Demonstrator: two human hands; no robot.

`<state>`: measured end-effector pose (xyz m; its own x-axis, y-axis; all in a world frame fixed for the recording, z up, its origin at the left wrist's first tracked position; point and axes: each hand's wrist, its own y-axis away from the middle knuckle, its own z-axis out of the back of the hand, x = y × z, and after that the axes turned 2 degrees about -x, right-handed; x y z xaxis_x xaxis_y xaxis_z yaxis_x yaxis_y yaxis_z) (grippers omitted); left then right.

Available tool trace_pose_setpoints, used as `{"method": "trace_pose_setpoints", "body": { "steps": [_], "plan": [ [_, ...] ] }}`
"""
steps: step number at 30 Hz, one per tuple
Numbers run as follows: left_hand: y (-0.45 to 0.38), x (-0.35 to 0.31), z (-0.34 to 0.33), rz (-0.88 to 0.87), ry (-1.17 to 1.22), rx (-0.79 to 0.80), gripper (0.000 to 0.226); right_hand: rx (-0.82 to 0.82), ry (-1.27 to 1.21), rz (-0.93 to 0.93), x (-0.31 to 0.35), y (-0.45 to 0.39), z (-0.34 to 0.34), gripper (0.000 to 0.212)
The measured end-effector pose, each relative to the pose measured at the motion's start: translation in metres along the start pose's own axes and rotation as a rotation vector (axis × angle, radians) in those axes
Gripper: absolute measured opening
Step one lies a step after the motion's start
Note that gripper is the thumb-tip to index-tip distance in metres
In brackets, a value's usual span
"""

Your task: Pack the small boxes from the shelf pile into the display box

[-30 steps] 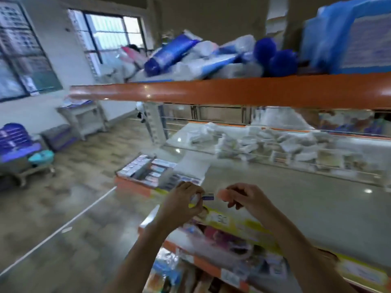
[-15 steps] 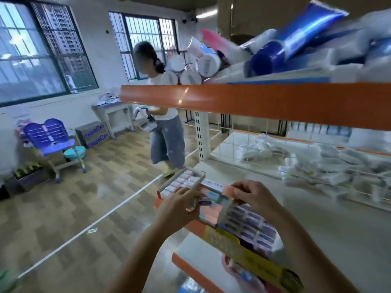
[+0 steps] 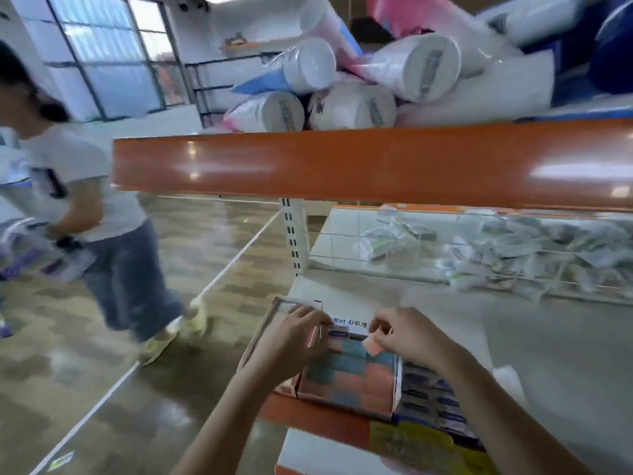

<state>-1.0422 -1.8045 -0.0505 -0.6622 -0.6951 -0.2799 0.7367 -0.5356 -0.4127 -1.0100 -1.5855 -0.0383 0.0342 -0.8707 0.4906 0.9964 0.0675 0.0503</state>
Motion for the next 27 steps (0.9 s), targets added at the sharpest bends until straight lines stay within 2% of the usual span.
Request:
{"method": "trace_pose_setpoints", "body": {
  "steps": [6, 13, 19, 27],
  "plan": [
    [-0.024, 0.017, -0.016, -0.160, 0.046, 0.200, 0.034, -0.077, 0.074, -0.209, 0.014, 0.005, -0.011, 0.017],
    [-0.029, 0.040, -0.027, -0.308, 0.117, 0.242, 0.028, -0.287, -0.002, -0.359, 0.022, 0.010, -0.027, 0.009],
    [-0.032, 0.047, -0.031, -0.342, 0.116, 0.285, 0.029, -0.360, 0.071, -0.346, 0.024, 0.011, -0.030, 0.013],
    [-0.030, 0.050, -0.036, -0.396, 0.081, 0.293, 0.029, -0.267, 0.156, -0.291, 0.027, 0.019, -0.033, 0.028]
  ]
}}
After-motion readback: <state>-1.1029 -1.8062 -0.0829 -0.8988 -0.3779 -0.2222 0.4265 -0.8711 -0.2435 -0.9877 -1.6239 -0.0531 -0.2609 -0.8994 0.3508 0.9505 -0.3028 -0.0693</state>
